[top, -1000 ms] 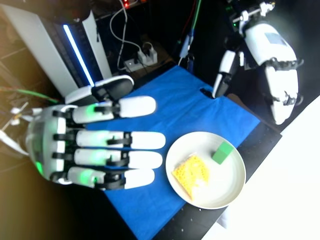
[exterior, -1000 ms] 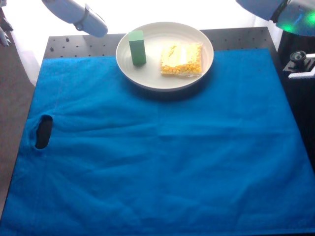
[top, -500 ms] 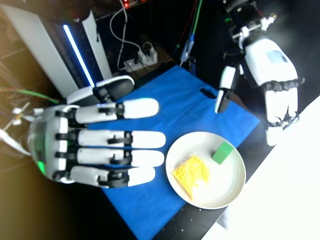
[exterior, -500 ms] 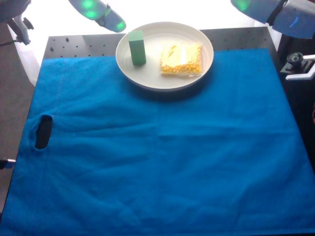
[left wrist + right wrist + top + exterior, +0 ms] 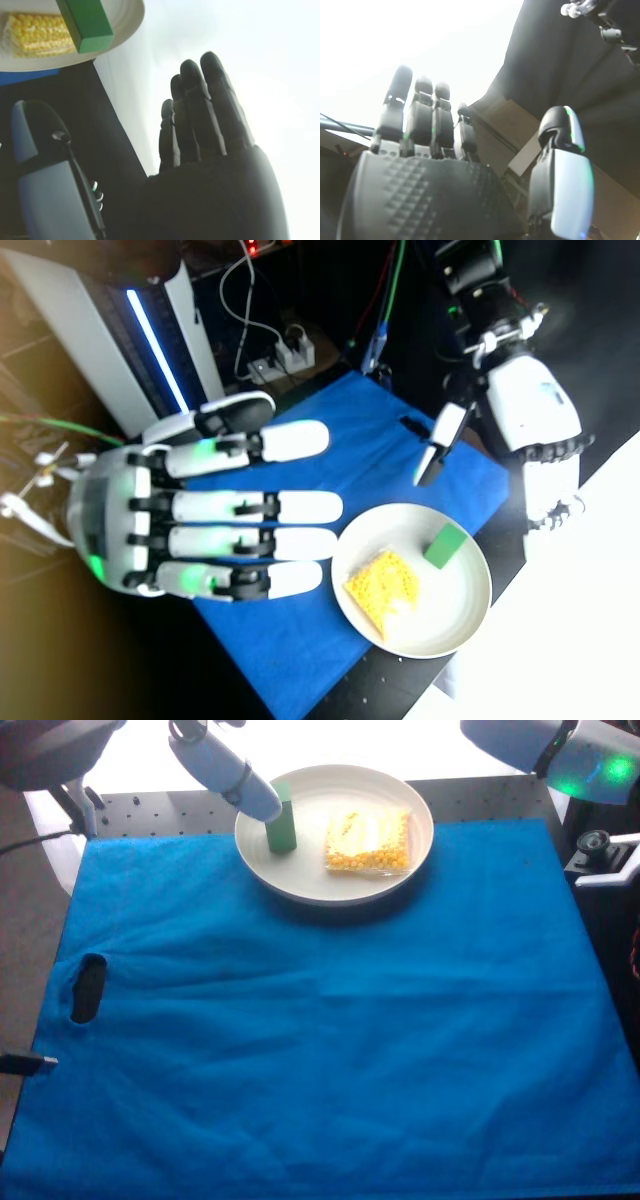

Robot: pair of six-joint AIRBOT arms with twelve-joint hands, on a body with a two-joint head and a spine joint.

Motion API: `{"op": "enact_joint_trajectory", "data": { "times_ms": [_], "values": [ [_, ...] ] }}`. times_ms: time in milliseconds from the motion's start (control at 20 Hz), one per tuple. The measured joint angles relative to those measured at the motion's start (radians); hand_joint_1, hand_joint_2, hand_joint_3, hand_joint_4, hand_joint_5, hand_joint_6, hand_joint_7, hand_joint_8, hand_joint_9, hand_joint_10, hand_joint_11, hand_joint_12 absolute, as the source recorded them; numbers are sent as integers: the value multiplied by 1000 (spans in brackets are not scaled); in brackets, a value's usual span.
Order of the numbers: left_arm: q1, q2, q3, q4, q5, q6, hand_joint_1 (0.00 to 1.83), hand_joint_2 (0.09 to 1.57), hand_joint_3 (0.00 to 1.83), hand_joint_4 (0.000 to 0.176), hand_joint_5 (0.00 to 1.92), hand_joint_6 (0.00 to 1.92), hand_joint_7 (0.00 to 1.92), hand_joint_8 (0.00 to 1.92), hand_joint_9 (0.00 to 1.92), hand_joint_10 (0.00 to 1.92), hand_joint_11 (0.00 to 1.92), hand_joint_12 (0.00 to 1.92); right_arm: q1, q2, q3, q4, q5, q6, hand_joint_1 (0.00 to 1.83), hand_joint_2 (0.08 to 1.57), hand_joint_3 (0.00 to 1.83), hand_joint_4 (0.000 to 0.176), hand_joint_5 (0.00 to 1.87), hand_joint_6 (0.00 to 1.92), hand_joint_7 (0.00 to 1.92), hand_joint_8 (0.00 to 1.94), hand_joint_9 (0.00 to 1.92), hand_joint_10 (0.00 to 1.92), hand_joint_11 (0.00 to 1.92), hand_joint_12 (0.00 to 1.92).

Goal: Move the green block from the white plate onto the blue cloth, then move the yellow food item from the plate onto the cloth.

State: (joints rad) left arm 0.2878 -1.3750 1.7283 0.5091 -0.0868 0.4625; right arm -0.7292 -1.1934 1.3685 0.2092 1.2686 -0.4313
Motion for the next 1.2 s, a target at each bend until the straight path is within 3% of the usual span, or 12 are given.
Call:
{"op": "enact_joint_trajectory", "data": {
  "times_ms": [100,200,250,300,350,450,550,700,750,1100,1200],
  "values": [
    [8,-13,18,-10,1,0,948,762,7,75,293,0,552,0,659,22,491,205,0,0,0,-1,-3,0,459,976,0,110,77,0,314,0,243,0,0,687],
    [14,-24,26,-17,-2,0,970,768,7,64,323,13,516,0,650,16,484,198,0,0,0,-3,-3,0,484,972,0,113,91,1,273,5,239,3,0,815],
    [18,-37,35,-17,-3,0,964,778,2,58,393,6,584,18,707,25,533,199,0,-1,0,-2,-3,0,509,962,0,104,96,2,255,0,258,5,0,950],
    [18,-39,36,-17,-2,0,964,778,2,58,393,6,584,18,707,25,533,199,0,-1,0,-3,-3,0,509,962,0,104,96,2,255,0,258,5,0,950],
    [21,-51,45,-17,-6,0,970,760,0,43,416,8,654,37,759,40,558,204,0,-1,-3,-5,-3,0,519,980,1,76,113,1,243,1,303,11,22,1054],
    [23,-68,56,-17,-10,0,976,751,0,44,426,10,597,11,708,17,534,193,0,-1,-5,-13,-4,0,511,988,4,73,113,0,226,1,314,13,70,1075],
    [29,-75,63,-17,-14,0,974,765,0,28,468,23,622,20,719,20,602,224,0,-1,-4,-12,-3,0,537,989,2,64,126,5,226,2,319,12,68,1073],
    [35,-81,69,-18,-16,0,998,792,4,4,503,0,663,3,783,7,556,671,0,-1,-4,-14,-3,0,515,987,1,68,129,0,248,0,315,3,26,1132],
    [42,-86,75,-18,-19,0,1002,774,0,0,525,0,770,20,852,23,529,741,0,-1,-4,-20,-3,0,537,999,1,62,133,0,223,0,307,0,5,1162],
    [56,-108,93,-21,-16,0,957,782,0,0,549,0,829,19,875,19,525,814,0,-1,-4,-23,-4,0,533,954,0,76,146,1,253,2,320,5,0,1119],
    [62,-111,98,-21,-21,0,928,806,8,0,553,1,722,0,730,0,492,806,0,-1,-4,-26,-3,0,559,959,0,66,141,1,266,6,335,9,11,1126]
  ]
}}
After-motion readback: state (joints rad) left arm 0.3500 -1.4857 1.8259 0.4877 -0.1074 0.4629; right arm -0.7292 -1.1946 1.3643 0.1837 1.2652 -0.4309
